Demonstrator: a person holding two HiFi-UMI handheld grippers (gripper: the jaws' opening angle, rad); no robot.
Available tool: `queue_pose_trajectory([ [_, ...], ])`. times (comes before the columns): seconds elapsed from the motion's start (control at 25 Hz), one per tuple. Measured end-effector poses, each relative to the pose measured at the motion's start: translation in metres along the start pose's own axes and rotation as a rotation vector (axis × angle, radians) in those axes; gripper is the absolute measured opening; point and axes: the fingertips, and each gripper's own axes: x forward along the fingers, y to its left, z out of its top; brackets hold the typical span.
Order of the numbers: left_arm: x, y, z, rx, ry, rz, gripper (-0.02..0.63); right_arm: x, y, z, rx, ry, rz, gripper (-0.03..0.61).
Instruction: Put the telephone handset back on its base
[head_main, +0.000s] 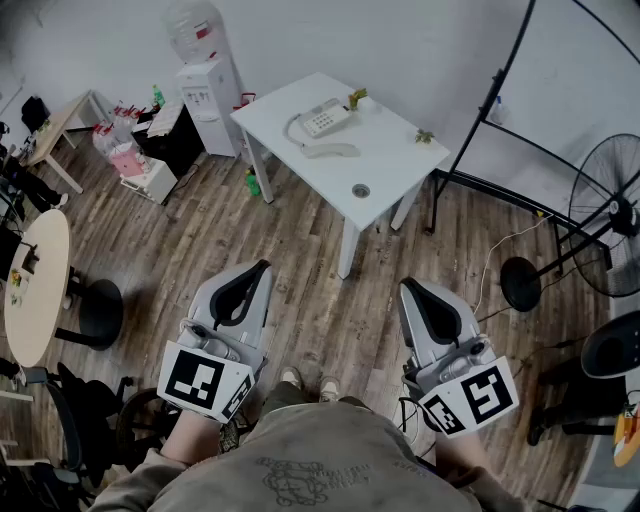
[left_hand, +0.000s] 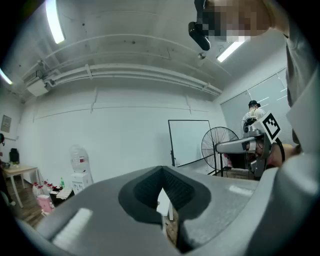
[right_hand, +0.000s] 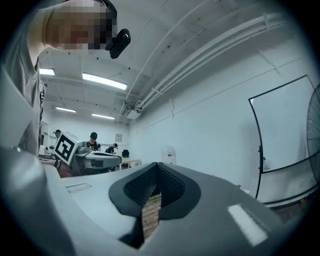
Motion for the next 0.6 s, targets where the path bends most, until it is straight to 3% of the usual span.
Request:
queue_pose_trajectory([
  [0.6,0.005,-0.007,0.001,-0.032,-0.009,-0.013,0.002,-0.013,-0.009,-0.005,0.022,0.017,-0.028,0.029],
])
